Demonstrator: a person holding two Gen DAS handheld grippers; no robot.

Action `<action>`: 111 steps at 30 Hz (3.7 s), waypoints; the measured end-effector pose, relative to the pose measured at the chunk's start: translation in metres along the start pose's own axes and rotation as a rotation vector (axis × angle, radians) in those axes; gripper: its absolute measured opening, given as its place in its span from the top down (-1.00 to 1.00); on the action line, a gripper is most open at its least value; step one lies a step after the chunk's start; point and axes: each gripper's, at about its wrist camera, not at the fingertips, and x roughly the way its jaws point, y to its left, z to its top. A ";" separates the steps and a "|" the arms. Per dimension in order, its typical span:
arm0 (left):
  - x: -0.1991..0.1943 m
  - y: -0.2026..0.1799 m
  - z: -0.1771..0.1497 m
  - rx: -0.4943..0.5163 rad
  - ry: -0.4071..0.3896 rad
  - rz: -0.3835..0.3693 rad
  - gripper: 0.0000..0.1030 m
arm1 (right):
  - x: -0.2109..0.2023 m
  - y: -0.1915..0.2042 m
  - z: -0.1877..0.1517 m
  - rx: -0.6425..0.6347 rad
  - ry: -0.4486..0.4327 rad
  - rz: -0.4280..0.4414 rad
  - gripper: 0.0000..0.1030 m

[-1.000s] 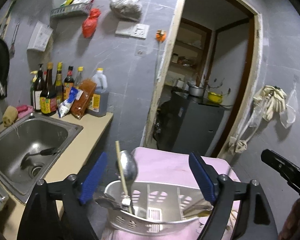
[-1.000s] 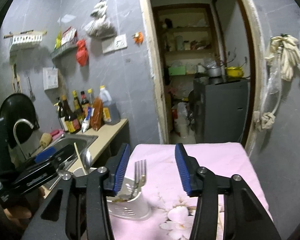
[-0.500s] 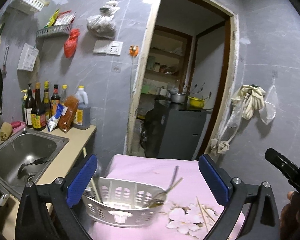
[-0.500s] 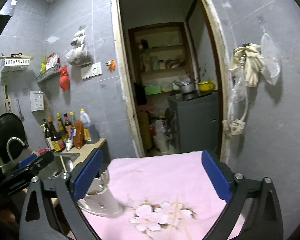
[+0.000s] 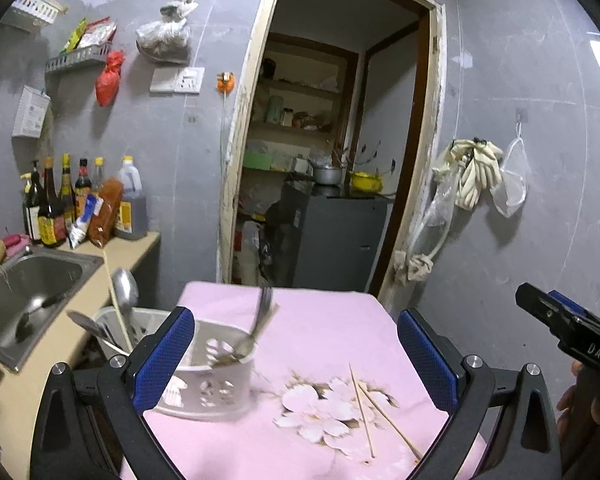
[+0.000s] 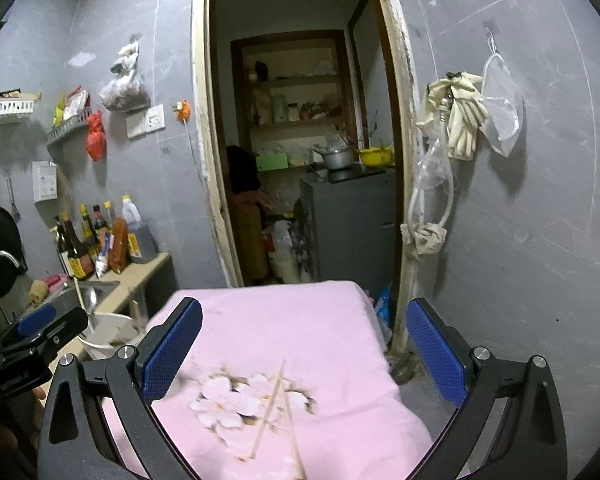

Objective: Organize utensils
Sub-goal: 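Withdraw both tools and move them to the two wooden chopsticks on the cloth, then grasp one wooden chopstick with the right tool while the left tool grasps the other, then lift both chopsticks and carry them over the white caddy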

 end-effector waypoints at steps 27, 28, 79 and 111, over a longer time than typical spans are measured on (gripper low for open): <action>0.138 -0.008 -0.103 0.006 0.308 0.025 -0.86 | 0.165 -0.008 -0.156 -0.205 0.513 0.180 -0.46; 0.141 -0.008 -0.103 0.012 0.314 0.024 -0.84 | 0.168 -0.004 -0.157 -0.219 0.523 0.183 -0.39; 0.198 -0.058 -0.115 0.015 0.683 -0.275 0.45 | 0.218 -0.039 -0.128 -0.146 0.656 0.253 0.37; 0.152 -0.034 -0.041 -0.079 0.439 -0.308 0.90 | 0.146 -0.042 -0.071 0.185 0.353 0.341 0.91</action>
